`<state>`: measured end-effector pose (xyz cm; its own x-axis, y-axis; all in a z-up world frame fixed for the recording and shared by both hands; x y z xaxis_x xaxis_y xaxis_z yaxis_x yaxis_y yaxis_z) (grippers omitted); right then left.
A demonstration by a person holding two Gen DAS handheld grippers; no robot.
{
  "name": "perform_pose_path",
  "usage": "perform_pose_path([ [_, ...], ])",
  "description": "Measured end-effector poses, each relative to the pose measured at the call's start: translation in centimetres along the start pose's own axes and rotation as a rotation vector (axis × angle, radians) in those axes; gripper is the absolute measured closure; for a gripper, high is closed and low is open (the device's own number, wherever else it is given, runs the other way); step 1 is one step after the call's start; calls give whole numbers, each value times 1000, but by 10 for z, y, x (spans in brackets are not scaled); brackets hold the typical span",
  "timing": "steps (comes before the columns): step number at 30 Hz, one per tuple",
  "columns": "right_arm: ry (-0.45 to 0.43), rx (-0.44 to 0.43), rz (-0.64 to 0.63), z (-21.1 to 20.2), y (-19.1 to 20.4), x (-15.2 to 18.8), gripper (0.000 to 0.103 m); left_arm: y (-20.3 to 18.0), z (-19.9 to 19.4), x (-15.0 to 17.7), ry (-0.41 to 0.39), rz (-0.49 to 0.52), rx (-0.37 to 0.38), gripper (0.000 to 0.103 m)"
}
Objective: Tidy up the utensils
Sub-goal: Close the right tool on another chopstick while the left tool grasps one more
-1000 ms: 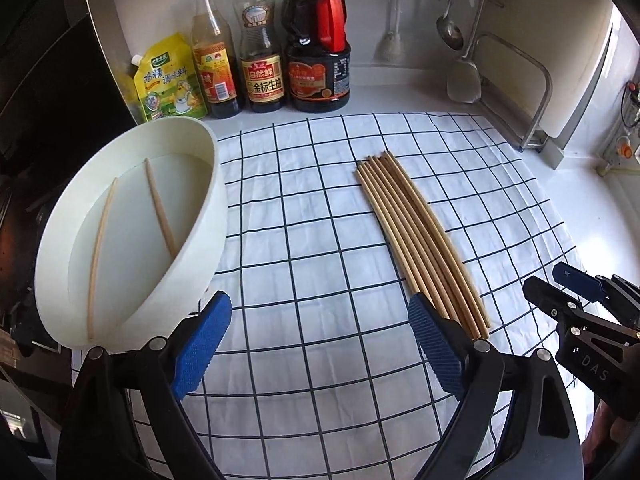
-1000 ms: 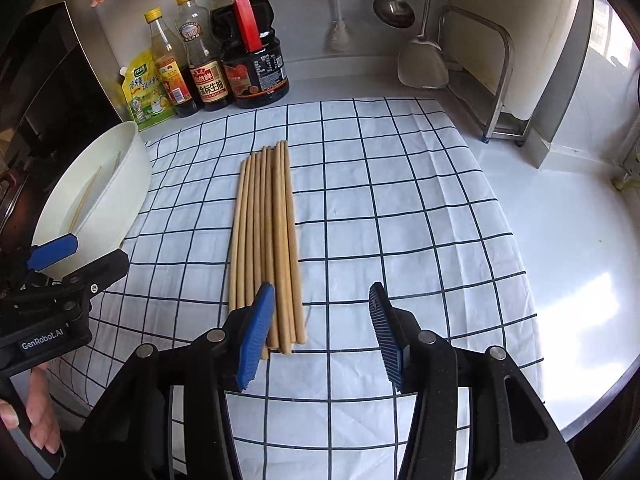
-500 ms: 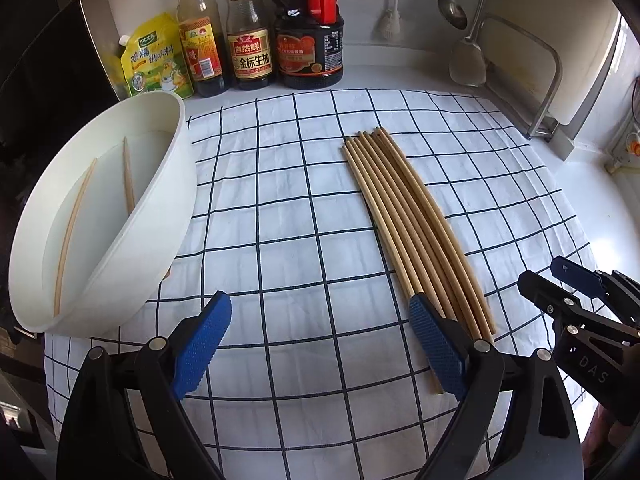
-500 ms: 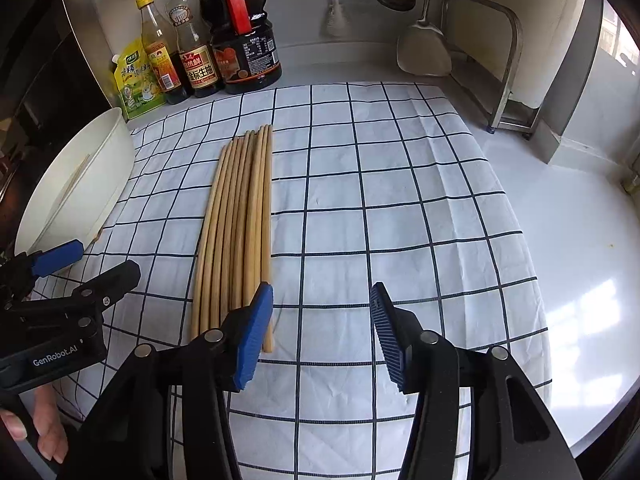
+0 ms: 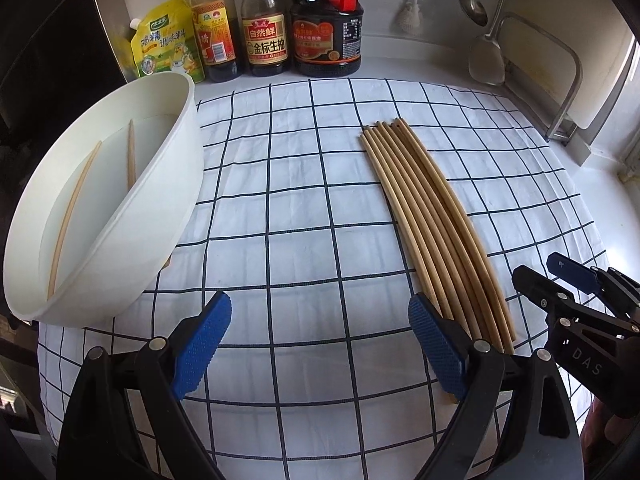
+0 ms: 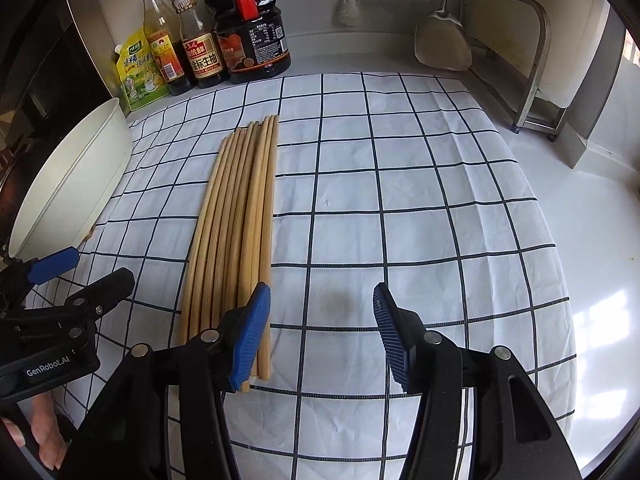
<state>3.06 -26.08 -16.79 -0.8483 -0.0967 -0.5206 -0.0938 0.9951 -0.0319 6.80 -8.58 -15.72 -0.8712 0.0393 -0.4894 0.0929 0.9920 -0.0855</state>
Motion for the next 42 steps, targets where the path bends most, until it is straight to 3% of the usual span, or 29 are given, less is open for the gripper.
perform_pose_path([
  [10,6,-18,-37,14,11,-6,51,-2,7,1,12,-20,-3,14],
  [29,32,64,-118,23,11,-10,51,-9,14,-2,27,-27,15,14],
  [36,34,84,-97,21,-8,-7,51,-22,16,3,40,-8,32,14],
  [42,40,101,-82,18,-20,-5,51,-28,25,9,57,0,2,14],
])
Point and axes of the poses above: each gripper's, at about its wrist camera, not at the fingertips, and z roughly the way its jaws point, y to its left, x to its underside, the point moved 5 cm from there along z, roughly the way its jaws point, and after that the axes turned 12 degrees about -z, right-handed, at the moved point
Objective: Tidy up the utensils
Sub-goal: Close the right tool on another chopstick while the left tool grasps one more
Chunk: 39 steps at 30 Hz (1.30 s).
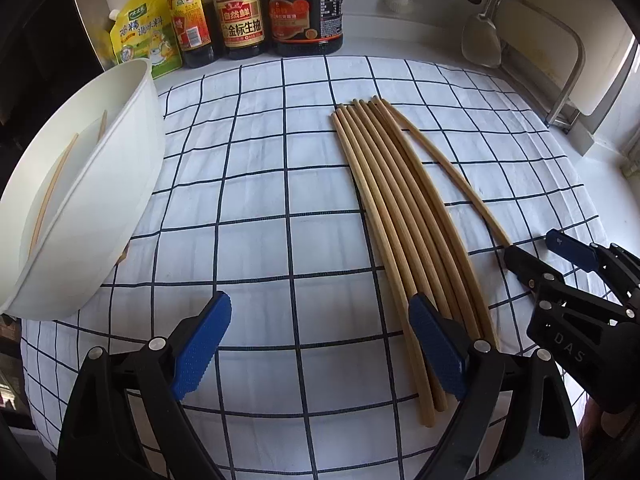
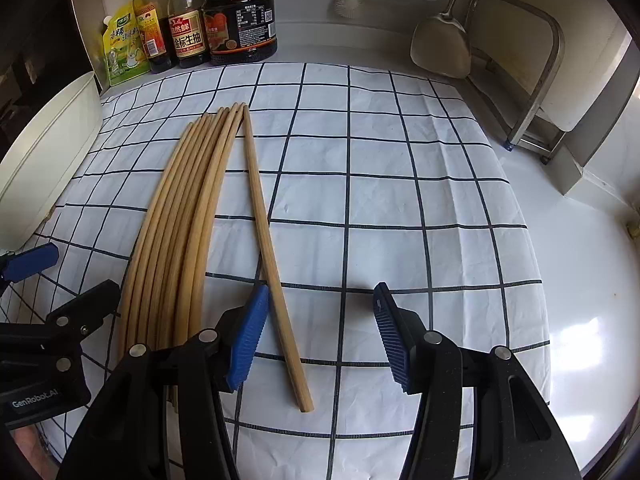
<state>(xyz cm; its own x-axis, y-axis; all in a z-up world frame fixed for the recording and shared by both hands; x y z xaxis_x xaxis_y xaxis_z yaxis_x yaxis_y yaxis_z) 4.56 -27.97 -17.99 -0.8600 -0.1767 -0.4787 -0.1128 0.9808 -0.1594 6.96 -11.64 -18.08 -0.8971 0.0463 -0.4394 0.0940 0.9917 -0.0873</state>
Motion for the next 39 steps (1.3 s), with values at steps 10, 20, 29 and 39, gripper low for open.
perform_pose_path([
  [10,-12,-16,6,0,0,-2,51,8,6,0,-1,-34,-36,10],
  [20,-42,-12,-33,7,3,-13,51,20,19,-23,2,-68,-112,6],
  [29,-72,-52,-65,12,10,-23,54,13,26,-41,-34,-60,-118,9],
  [39,-88,-80,-112,11,23,-29,82,-4,22,-42,-32,-47,-18,57],
])
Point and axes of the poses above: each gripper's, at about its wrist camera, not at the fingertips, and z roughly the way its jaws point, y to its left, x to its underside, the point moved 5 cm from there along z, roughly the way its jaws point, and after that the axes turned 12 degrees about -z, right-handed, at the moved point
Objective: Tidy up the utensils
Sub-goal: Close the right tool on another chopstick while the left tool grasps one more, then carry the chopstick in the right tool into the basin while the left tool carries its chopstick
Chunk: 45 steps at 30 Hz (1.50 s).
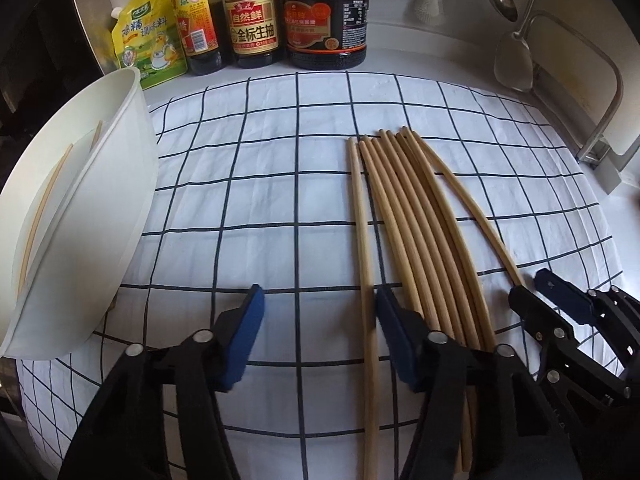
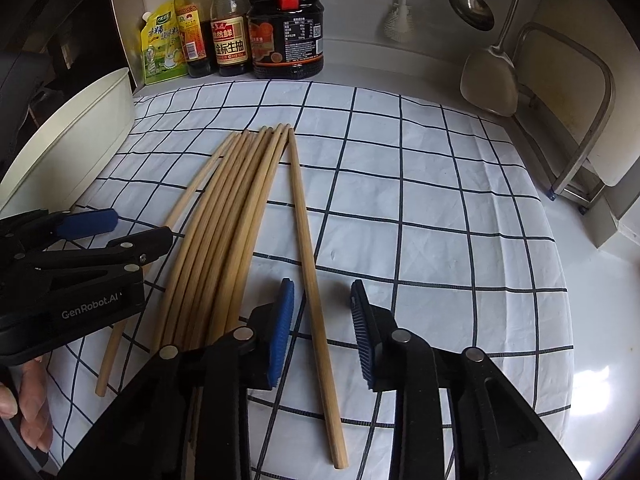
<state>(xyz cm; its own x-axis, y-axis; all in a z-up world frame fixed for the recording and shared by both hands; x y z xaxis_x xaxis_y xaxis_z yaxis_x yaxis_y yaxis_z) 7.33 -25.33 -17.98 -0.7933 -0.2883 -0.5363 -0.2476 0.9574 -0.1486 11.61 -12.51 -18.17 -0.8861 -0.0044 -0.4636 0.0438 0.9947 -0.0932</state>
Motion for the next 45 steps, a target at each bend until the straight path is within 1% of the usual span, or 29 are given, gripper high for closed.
perform_pose_path([
  [1,1,0,-3,0,1,0,89,-3,-2,2,0,10,7,71],
  [2,3,3,-4,0,1,-1,95,-6,-3,3,1,20,11,83],
  [3,4,3,-4,0,1,-1,96,-8,-4,5,3,30,14,88],
  [4,4,1,-2,0,1,-1,96,-10,-4,6,5,37,15,96],
  [7,5,-13,16,-1,0,1,97,-11,-5,8,14,44,21,96],
  [9,9,-23,33,-2,-1,2,97,-7,-7,9,28,28,35,96],
  [12,8,-32,57,-7,-2,4,97,-2,-13,8,25,21,38,96],
  [18,-25,-54,114,-33,0,1,97,5,-42,3,-19,29,53,96],
  [25,-75,-81,131,-72,19,-20,97,23,-78,-4,-65,35,74,96],
  [32,-113,-128,93,-99,56,-55,97,72,-124,-27,-138,-23,74,96],
  [35,-134,-161,62,-102,78,-78,97,101,-139,-40,-183,-41,36,96],
  [38,-153,-194,21,-100,104,-103,97,136,-149,-52,-213,-85,-3,96],
  [45,-182,-282,-53,-80,173,-164,97,218,-150,-82,-225,-170,-85,96],
])
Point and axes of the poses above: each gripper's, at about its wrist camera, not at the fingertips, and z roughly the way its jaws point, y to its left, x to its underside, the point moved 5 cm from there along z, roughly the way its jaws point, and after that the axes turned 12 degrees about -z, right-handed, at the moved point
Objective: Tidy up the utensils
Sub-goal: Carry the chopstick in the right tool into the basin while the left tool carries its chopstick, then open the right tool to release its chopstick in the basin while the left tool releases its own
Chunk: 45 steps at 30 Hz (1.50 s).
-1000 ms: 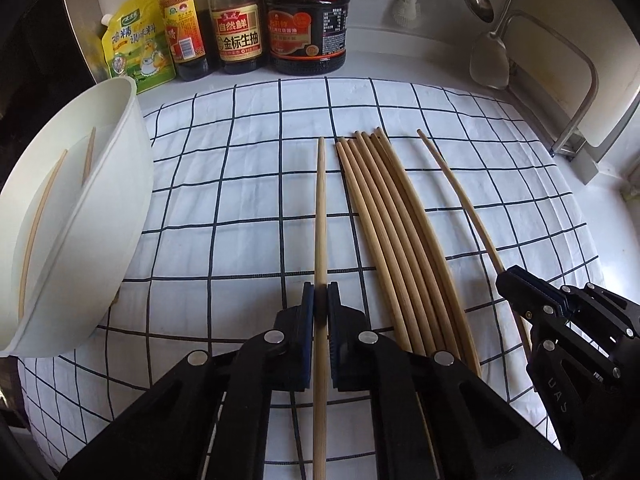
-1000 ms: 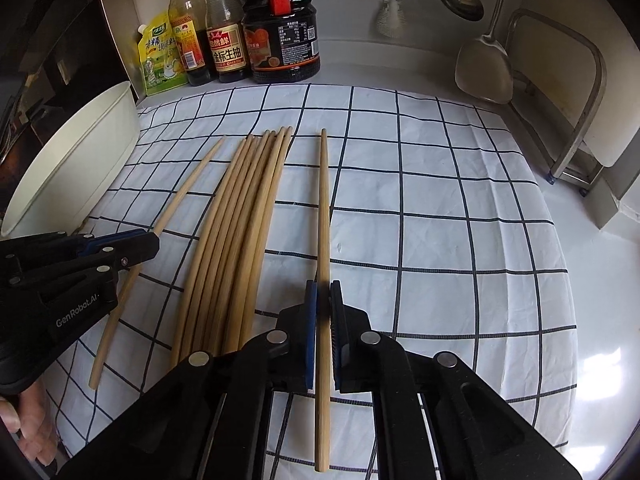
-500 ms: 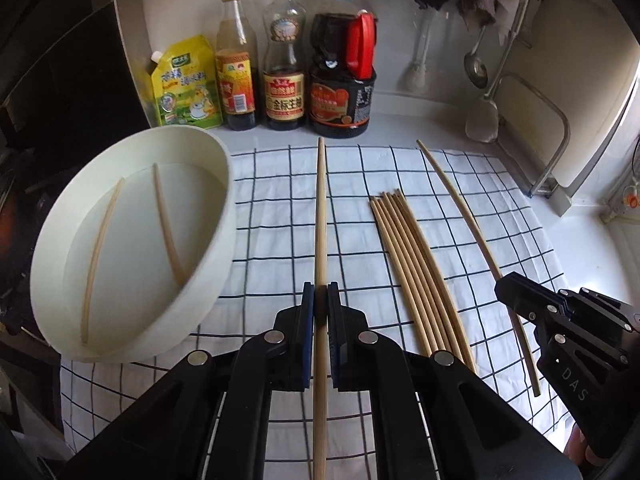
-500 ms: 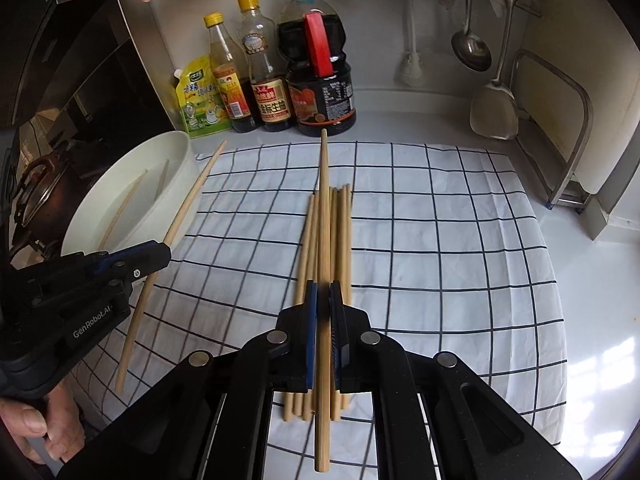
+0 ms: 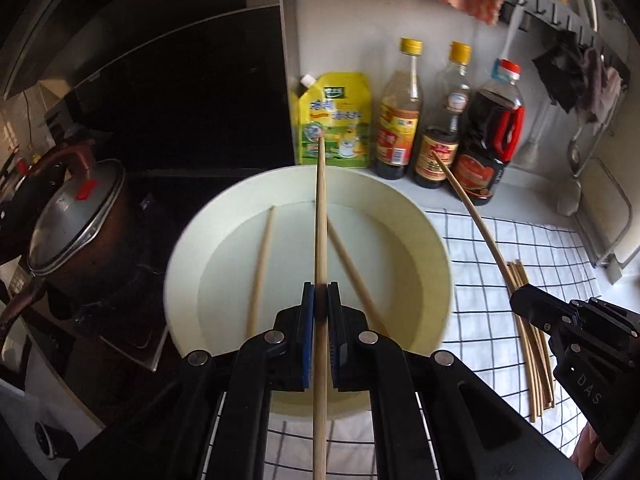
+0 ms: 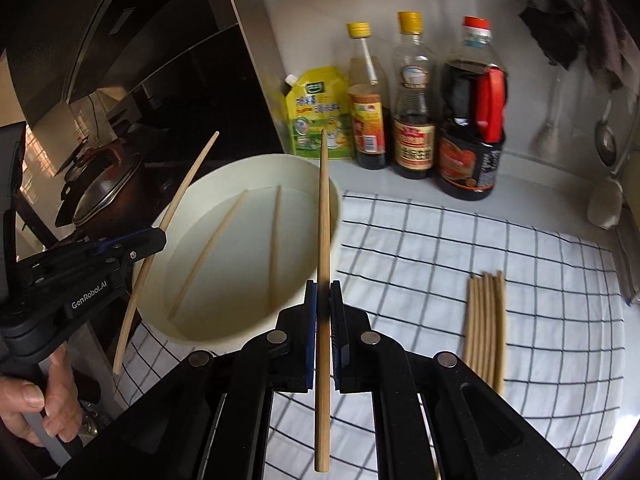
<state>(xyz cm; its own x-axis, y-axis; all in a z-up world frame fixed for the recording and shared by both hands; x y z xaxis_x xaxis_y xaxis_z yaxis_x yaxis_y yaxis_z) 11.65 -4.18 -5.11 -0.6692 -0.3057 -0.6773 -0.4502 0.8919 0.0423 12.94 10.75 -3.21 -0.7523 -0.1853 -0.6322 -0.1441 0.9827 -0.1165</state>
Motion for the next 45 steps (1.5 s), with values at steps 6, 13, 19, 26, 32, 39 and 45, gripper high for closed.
perform_pose_path([
  [6,16,-42,-11,48,37,-39,97,39,31,-27,17,-33,-12,96],
  [13,109,-39,15,102,47,-43,97,55,77,-28,96,-5,-11,96],
  [19,170,-27,37,127,46,-34,97,60,103,-19,152,-2,1,96],
  [26,216,-18,48,141,47,-24,97,60,127,-8,212,4,10,96],
  [32,226,-7,64,146,42,-20,97,61,139,-3,249,4,18,95],
  [39,221,2,62,143,40,-18,96,61,141,-4,253,10,5,93],
  [45,179,19,71,130,35,-19,86,67,127,-12,184,-4,-31,29],
])
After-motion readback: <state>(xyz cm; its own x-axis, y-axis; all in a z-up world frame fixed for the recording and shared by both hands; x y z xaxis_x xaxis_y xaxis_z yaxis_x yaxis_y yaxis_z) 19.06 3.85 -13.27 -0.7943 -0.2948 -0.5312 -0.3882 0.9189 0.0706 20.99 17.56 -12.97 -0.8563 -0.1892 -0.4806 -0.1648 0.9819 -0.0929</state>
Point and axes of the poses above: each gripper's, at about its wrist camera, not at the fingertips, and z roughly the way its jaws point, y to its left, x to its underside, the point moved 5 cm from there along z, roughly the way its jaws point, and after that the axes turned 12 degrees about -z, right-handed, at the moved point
